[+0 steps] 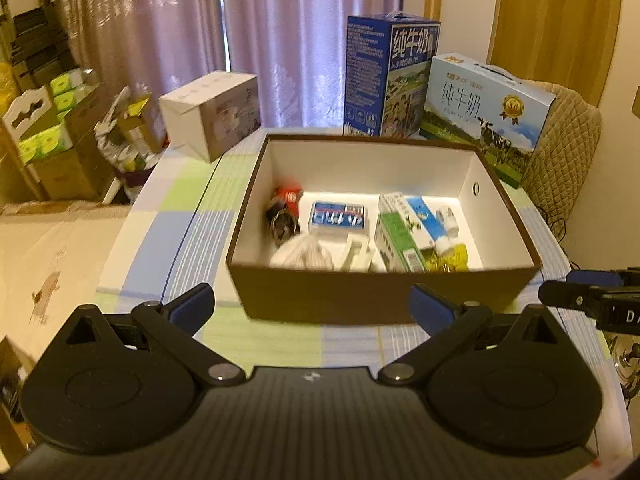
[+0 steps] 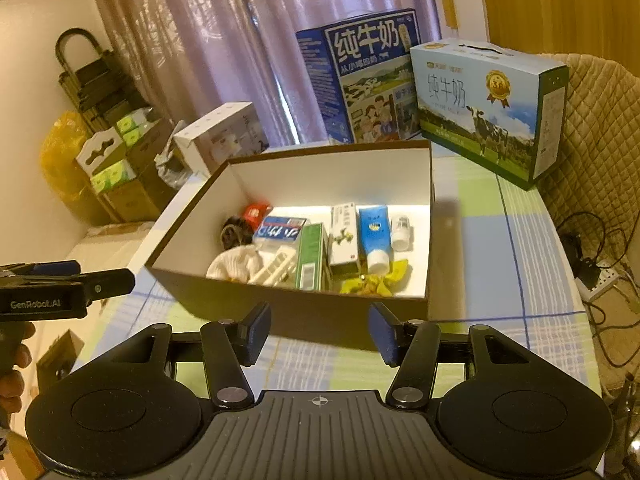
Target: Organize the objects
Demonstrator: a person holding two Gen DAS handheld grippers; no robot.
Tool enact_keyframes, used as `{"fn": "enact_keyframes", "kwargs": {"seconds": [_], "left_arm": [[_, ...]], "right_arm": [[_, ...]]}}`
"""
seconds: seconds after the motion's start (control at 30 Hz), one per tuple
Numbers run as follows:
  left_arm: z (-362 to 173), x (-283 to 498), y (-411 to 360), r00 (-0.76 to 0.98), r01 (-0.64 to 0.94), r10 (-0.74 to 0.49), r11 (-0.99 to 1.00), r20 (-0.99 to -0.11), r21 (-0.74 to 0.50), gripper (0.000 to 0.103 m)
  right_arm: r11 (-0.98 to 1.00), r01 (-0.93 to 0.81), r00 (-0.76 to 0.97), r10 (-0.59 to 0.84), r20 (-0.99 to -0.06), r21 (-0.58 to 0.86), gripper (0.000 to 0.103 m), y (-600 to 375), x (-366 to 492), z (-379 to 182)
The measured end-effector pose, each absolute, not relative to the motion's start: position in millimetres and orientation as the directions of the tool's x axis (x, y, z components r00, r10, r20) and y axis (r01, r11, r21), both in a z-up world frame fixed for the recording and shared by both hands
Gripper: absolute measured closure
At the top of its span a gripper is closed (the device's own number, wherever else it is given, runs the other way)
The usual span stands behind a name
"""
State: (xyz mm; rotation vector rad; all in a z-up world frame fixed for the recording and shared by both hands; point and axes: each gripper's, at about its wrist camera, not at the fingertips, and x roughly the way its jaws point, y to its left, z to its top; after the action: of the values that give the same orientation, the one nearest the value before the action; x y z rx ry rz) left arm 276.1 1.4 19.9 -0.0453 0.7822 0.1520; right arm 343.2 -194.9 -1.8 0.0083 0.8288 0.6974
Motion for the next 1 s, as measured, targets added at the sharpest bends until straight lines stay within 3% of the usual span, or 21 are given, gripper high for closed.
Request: {"fn": "enact_keyframes", "kwargs": {"seconds": [0.33, 1.0], "left_arm": [[14.5, 224.7, -6.3, 0.665, -0.189, 0.135, 0.982, -0.735, 0.009, 0.001], [2.1, 129.1, 20.8, 0.602, -0.114, 0.058, 0.993, -0.796, -0.014, 0.001]], "right_arm": [[0.765, -0.599, 0.436, 0.559, -0.705, 0.236, 0.051, -207.8, 302.7, -6.5], [0.807, -0.542, 0.426, 0.503, -0.752, 0.233, 0.051, -191.8, 185.9, -13.1]]}}
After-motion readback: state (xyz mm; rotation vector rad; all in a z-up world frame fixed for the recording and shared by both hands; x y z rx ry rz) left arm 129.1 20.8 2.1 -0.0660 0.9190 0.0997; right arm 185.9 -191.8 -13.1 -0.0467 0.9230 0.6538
